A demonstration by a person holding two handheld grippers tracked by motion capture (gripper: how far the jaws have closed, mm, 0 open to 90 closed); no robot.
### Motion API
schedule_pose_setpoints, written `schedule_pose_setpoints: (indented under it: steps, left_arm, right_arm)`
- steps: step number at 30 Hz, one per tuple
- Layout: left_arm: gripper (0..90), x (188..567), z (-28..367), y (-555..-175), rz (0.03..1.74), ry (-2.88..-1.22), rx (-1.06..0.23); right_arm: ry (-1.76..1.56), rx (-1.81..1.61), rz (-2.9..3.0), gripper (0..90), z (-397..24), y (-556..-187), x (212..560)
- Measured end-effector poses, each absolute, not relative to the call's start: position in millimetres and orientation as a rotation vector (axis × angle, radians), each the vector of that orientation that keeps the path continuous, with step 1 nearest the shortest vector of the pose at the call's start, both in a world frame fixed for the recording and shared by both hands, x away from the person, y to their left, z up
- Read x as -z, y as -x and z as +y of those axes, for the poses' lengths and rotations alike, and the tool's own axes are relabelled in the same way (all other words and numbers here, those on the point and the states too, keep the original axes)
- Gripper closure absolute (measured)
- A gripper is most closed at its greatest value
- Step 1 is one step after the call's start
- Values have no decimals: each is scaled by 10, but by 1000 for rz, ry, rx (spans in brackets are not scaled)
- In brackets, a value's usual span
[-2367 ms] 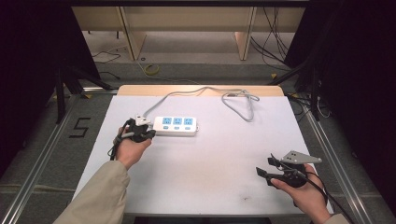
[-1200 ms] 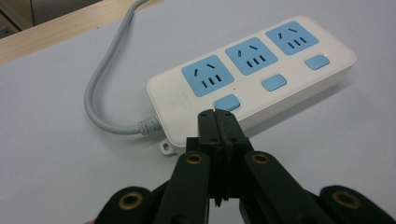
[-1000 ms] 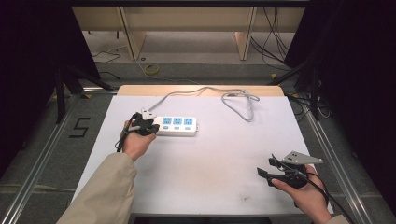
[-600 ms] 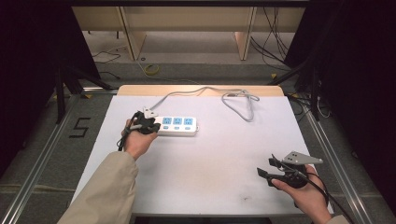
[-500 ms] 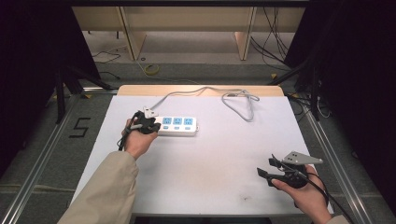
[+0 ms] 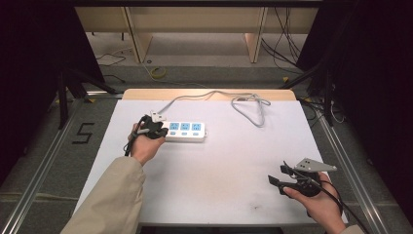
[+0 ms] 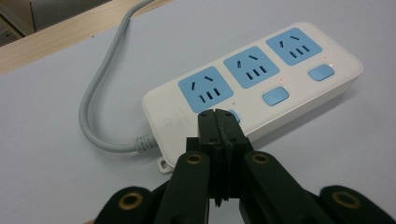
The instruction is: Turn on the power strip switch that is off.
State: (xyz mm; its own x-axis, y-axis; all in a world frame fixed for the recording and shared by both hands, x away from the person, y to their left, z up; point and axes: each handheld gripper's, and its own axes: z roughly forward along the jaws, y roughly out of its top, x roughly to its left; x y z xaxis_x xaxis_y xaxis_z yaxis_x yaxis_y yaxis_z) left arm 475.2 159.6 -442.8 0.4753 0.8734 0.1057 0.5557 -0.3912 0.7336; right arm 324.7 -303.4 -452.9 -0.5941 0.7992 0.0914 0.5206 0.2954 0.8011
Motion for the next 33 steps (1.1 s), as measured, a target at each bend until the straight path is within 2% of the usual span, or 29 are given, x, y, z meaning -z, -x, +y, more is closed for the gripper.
schedule_pose_setpoints:
  steps: [33]
  left_arm:
    - [898, 4483, 1490, -4918, 1182, -2099, -614]
  right_arm:
    - [-1206, -1198, 2243, 356, -3042, -3250, 4539]
